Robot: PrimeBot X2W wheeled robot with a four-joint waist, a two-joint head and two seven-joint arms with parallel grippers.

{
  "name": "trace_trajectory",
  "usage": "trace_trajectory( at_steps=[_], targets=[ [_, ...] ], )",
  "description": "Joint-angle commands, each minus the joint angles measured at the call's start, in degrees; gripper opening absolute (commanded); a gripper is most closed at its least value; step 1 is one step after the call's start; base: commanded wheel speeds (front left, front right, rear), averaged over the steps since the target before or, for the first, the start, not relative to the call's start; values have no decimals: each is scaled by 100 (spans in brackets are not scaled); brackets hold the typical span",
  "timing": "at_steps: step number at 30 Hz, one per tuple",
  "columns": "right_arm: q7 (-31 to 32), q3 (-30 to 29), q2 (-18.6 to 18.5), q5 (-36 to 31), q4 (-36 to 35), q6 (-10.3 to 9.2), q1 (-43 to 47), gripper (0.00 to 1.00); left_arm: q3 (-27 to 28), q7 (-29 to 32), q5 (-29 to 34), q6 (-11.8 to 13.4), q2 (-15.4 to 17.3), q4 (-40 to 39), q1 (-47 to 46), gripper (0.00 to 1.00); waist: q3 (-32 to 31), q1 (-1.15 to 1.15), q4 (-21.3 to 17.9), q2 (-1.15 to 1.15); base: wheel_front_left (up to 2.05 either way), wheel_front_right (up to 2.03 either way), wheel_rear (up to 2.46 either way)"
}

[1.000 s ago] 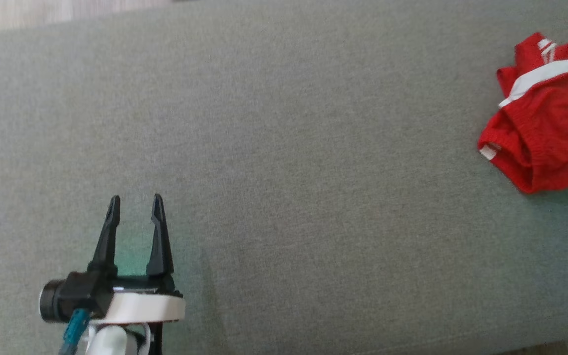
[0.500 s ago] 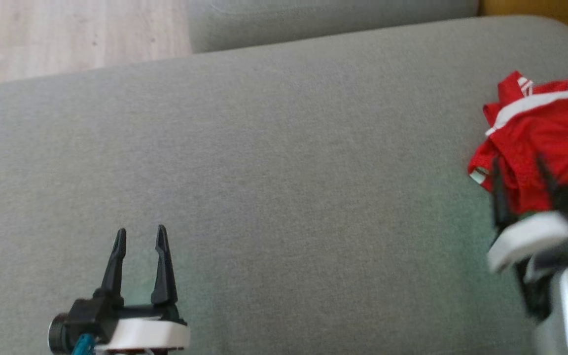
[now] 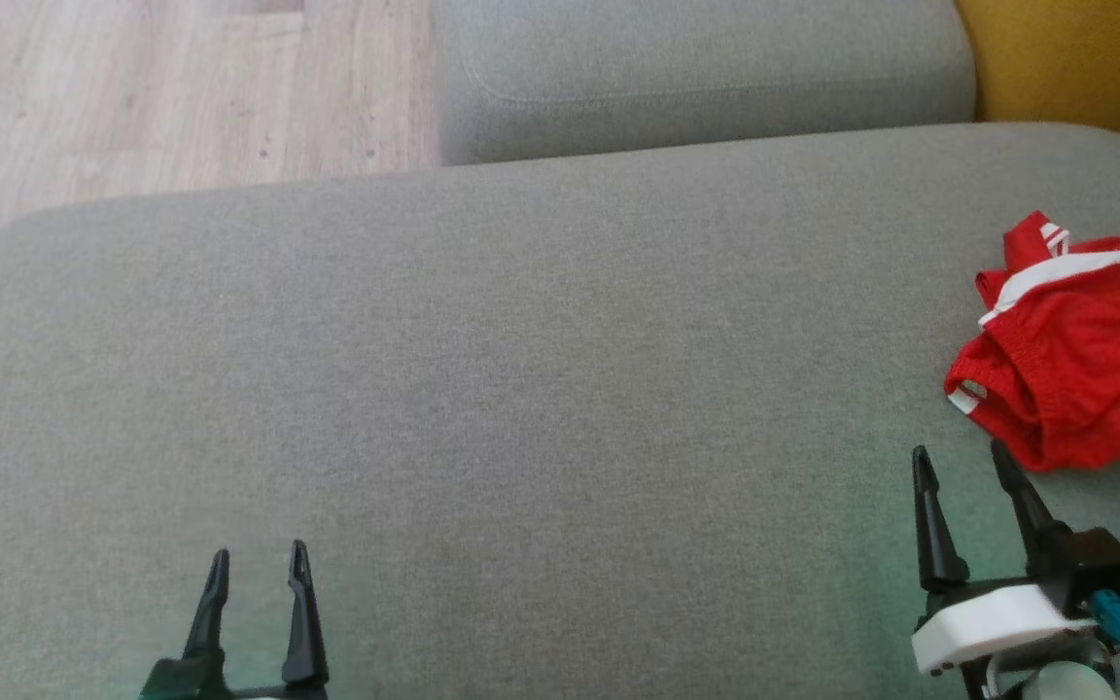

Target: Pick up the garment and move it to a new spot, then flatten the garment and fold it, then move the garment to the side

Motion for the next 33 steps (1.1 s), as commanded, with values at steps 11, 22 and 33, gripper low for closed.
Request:
trace_trajectory(
  at_steps=[11, 22, 33],
  targets=[
    [-126, 412, -29, 261, -243, -4, -122, 100, 265, -47, 55, -307, 0, -274, -161, 100, -51, 0, -19, 0, 0, 0, 0],
    [14, 309, 4, 527, 281, 0, 60, 0, 134, 100, -174, -468, -14, 277, 12, 0, -52, 1, -37, 0, 0, 0, 0],
    [213, 252, 0, 1392, 234, -1, -26, 0, 229, 294, -974, -521, -14, 231, -115, 0, -51, 1, -34, 0, 0, 0, 0]
  ],
)
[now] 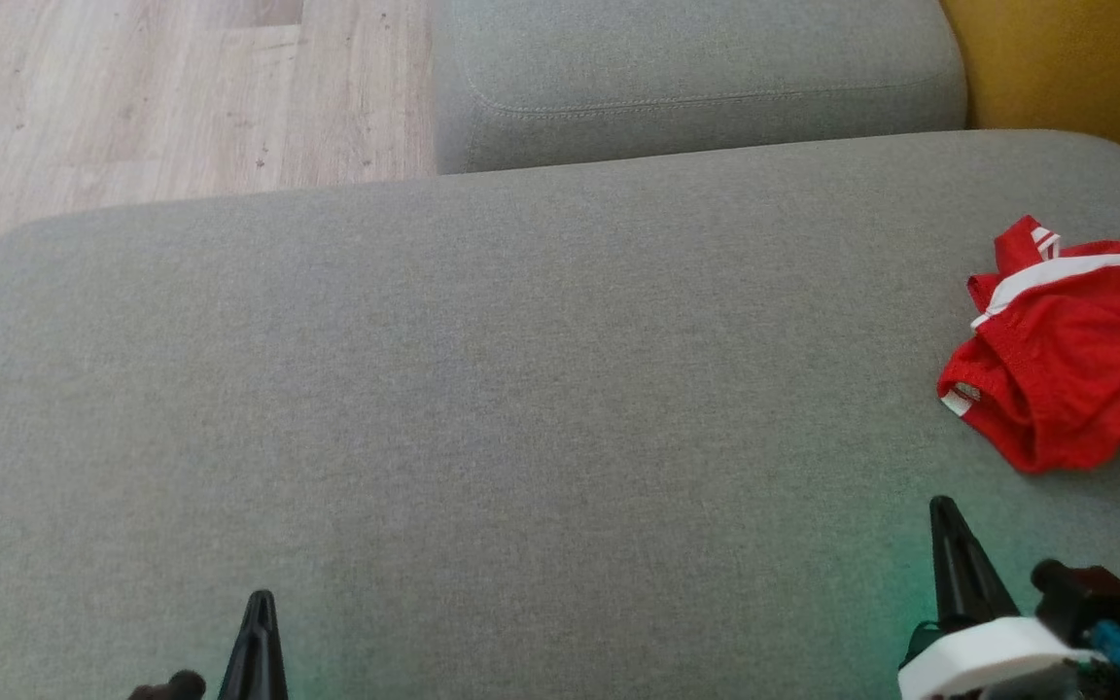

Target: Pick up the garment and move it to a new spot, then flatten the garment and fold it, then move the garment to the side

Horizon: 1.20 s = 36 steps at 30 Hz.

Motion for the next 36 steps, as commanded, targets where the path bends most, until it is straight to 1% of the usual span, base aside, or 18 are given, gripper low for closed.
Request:
trace_trajectory(
  at_steps=[1, 36],
  targets=[
    [40, -44, -5, 254, -214, -1, -244, 0, 108, 52, -218, -36, 2, -199, -247, 0, 0, 0, 1, 0, 0, 0, 0],
    [602, -203, -14, 2706, -342, -2, -494, 0, 388, 610, -2482, -185, 2, -309, -627, 0, 2, 0, 9, 0, 0, 0, 0]
  ],
)
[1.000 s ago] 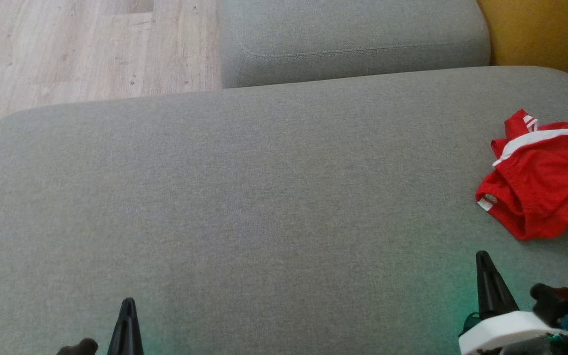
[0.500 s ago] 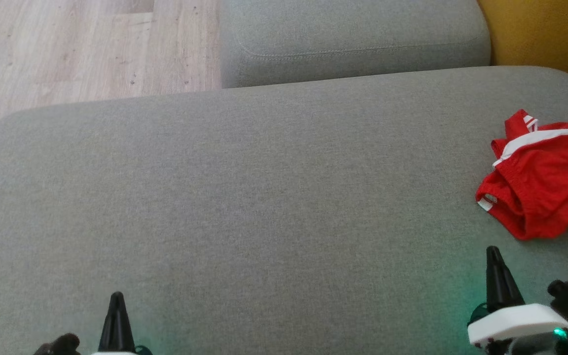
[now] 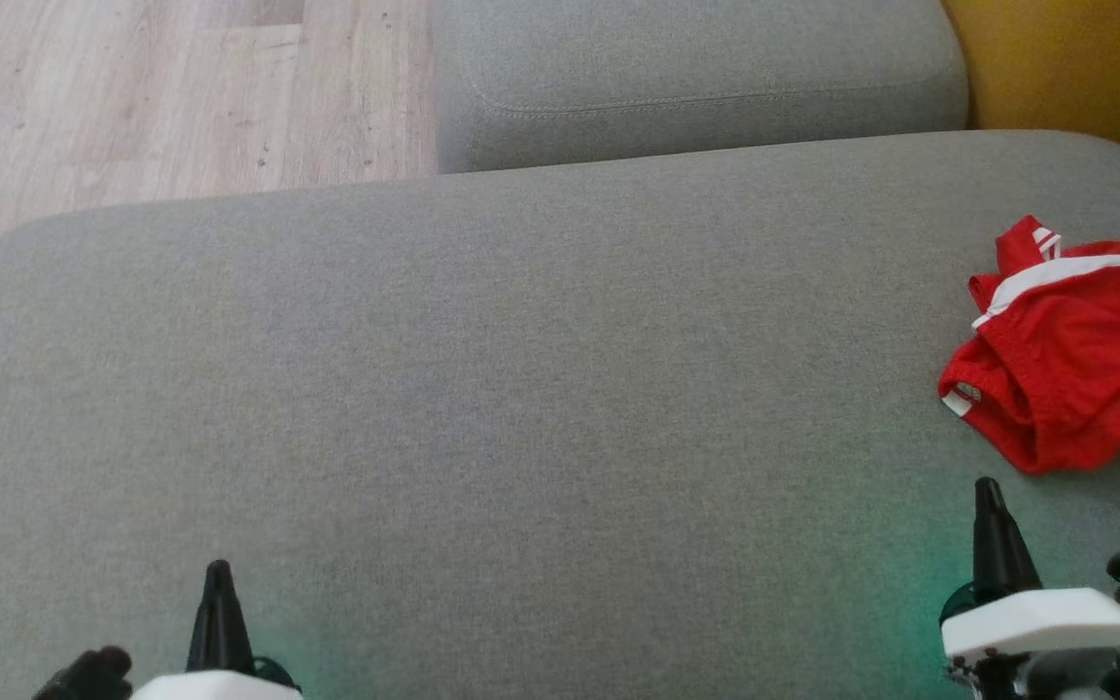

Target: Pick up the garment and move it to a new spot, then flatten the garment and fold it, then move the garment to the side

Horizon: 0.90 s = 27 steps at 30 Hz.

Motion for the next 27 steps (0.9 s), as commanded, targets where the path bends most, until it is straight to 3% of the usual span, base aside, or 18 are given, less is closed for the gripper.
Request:
trace_trajectory(
  at_steps=[1, 27],
  targets=[
    [34, 5, -16, 199, -213, -2, -339, 0, 160, 37, -172, -19, 5, -194, -306, 0, 0, 0, 1, 0, 0, 0, 0],
    [446, -112, -22, 2005, -308, -3, -524, 0, 370, 450, -1837, -128, 5, -272, -587, 0, 1, 0, 6, 0, 0, 0, 0]
  ],
)
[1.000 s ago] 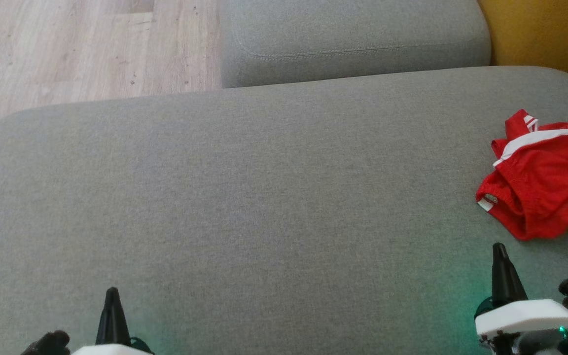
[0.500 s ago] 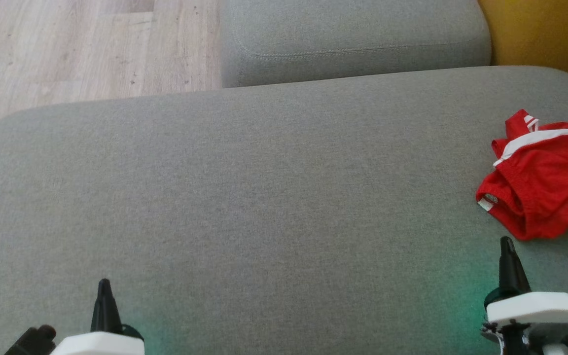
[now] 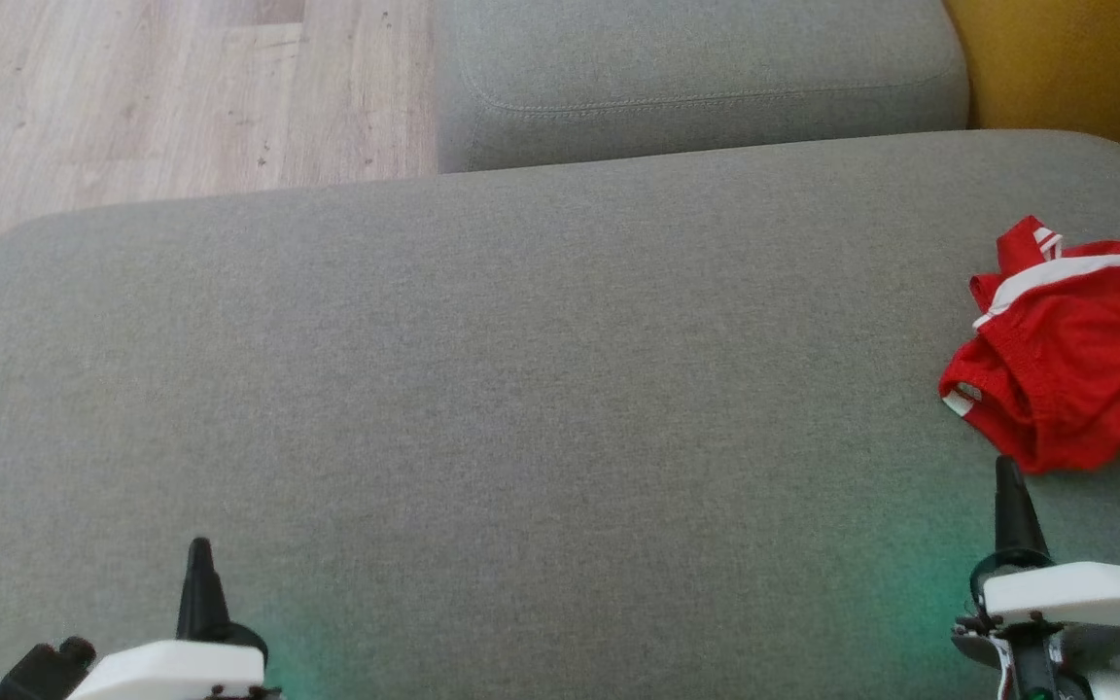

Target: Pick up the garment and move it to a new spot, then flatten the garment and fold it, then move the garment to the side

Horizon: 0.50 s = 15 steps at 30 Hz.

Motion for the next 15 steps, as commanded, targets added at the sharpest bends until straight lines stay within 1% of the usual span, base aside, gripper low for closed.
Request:
trace_trajectory(
  at_steps=[1, 15],
  targets=[
    [53, 30, -22, 214, -221, -3, -305, 0, 201, 42, -185, -32, 10, -203, -312, 0, 0, 0, 1, 0, 0, 0, 0],
    [283, -35, -26, 1226, -274, -3, -408, 0, 318, 273, -1118, -93, 10, -247, -470, 0, 0, 0, 4, 0, 0, 0, 0]
  ],
)
